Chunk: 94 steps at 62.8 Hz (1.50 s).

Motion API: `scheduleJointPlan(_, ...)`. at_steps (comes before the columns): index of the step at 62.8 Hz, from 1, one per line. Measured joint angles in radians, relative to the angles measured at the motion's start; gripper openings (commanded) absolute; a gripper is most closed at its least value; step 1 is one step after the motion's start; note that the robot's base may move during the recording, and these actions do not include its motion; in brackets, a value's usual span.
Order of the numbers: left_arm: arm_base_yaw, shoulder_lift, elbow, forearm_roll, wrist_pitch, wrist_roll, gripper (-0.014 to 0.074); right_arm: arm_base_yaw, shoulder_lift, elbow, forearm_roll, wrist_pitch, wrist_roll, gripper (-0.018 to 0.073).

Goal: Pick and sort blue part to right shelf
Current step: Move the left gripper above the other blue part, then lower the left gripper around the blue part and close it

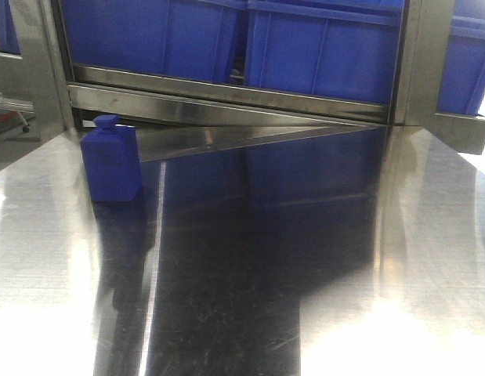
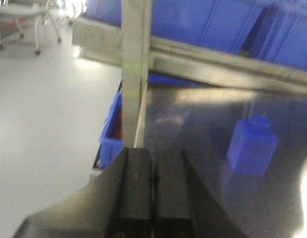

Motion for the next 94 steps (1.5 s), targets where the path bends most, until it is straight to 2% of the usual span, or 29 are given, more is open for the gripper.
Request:
scheduleJointPlan(7,-0.004,0.140,-0.086,0.087,0.058,-0.081,0.0141,0.000,0.000,0.000,0.000,0.000,0.000,0.0358)
scheduleJointPlan(12,-0.029,0.234,-0.142,0.155,0.074,-0.147,0.0202,0.000,0.000,0.000,0.000,0.000,0.000,0.0358)
scheduleJointPlan(21,-0.128,0.374,-0.244,0.248,0.090,-0.214,0.0381,0.000,0.000,0.000,0.000,0.000,0.000,0.0358)
scheduleJointPlan(26,-0.189,0.454,-0.314,0.297,0.113,-0.268,0.0450,0.000,0.000,0.000,0.000,0.000,0.000,0.0358)
scheduleJointPlan(39,-0.285,0.683,-0.502,0.354,0.276,-0.390,0.0456,0.000,0.000,0.000,0.000,0.000,-0.001,0.0358)
scheduleJointPlan(53,-0.378,0.892,-0.727,0.340,0.455,-0.424,0.0440,0.000,0.000,0.000,0.000,0.000,-0.001,0.0358)
scheduleJointPlan(64,-0.423,1.032,-0.891,0.259,0.517,-0.424,0.0440,0.000,0.000,0.000,0.000,0.000,-0.001,0.0358)
scheduleJointPlan(78,-0.453,1.150,-1.004,0.160,0.573,-0.424,0.0440,0.000,0.000,0.000,0.000,0.000,-0.002,0.0358)
scheduleJointPlan(87,-0.455,1.248,-1.112,0.113,0.700,-0.342,0.0440,0.000,0.000,0.000,0.000,0.000,-0.002,0.0358)
scheduleJointPlan(94,-0.455,1.301,-1.182,0.104,0.750,-0.314,0.0440,0.000,0.000,0.000,0.000,0.000,-0.002,0.0358)
